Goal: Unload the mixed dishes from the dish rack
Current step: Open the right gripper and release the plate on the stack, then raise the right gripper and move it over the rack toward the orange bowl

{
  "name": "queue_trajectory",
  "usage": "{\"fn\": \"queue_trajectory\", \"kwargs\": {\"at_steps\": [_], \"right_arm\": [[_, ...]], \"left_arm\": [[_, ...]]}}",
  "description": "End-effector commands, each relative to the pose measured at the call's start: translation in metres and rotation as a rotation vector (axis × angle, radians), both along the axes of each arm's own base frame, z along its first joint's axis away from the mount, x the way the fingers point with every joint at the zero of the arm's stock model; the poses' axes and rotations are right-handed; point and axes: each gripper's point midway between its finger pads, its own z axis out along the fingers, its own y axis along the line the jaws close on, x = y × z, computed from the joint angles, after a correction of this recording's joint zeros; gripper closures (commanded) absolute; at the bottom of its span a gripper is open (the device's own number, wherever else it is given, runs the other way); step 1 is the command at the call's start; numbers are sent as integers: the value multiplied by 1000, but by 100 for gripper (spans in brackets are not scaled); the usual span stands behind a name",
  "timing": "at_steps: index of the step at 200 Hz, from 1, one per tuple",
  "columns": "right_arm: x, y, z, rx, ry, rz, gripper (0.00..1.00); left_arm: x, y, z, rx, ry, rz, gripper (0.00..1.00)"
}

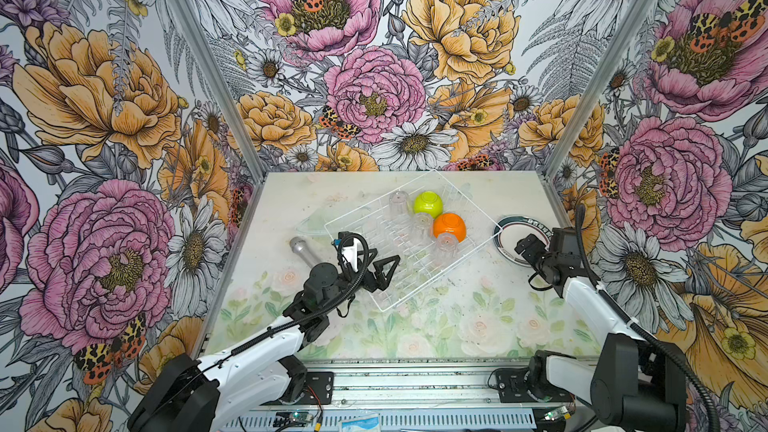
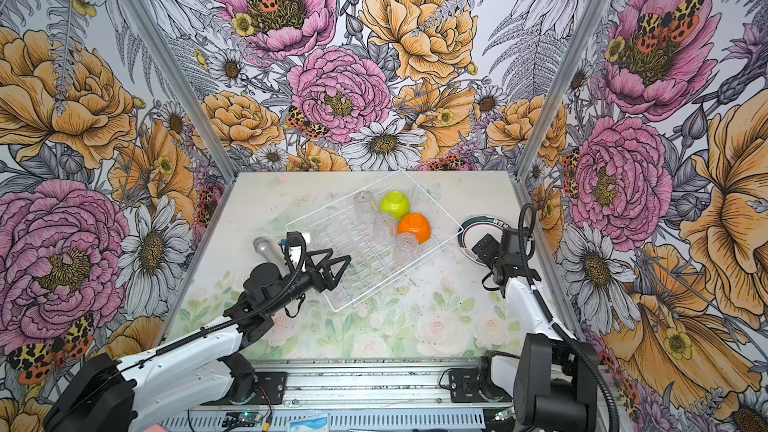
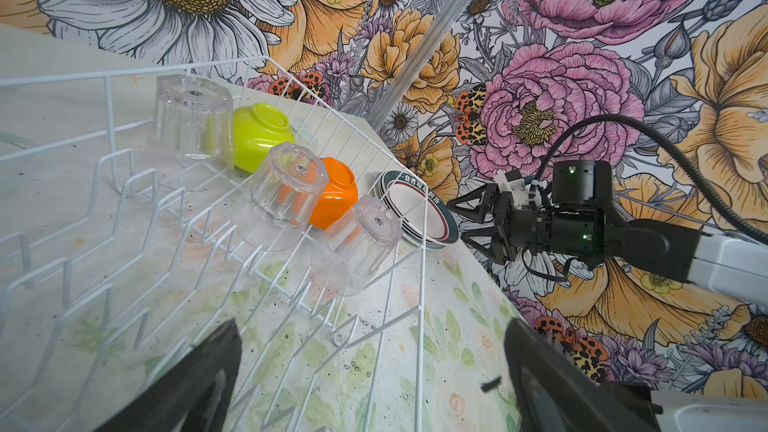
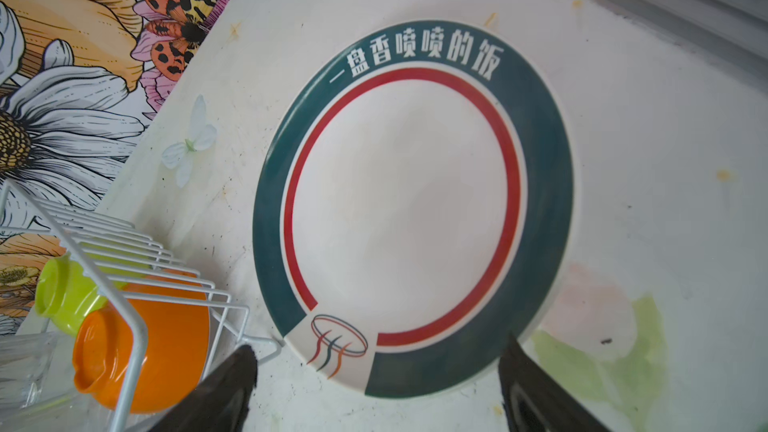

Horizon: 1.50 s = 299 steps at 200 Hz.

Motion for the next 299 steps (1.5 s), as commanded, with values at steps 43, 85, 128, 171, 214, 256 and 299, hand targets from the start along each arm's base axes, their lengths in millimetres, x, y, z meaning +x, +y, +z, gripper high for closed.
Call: {"fn": "queue_trajectory", "kwargs": {"at_steps": [43,85,128,171,214,256,299], "right_arm": [[21,32,47,57,-134,191,10],[38,67,77,103,-207,378,10],[62,93,84,124,-215,521,13],[79,96,80,20,-202,565,19],[97,98,58,-31,-145,601,25],[106,117,43,-96,-103,658,34],[112,122,36,-124,-78,651,48]], "left_arm": [[5,24,14,30,61,130,1],[2,25,25,49,116,129,1],[0,24,18,42,192,125,1],[-4,39,21,62,192,178,1],[-5,53,27,68,159,211,1],[-1,64,22,89,162,235,1],[7,77,14,78,182,259,1]]}}
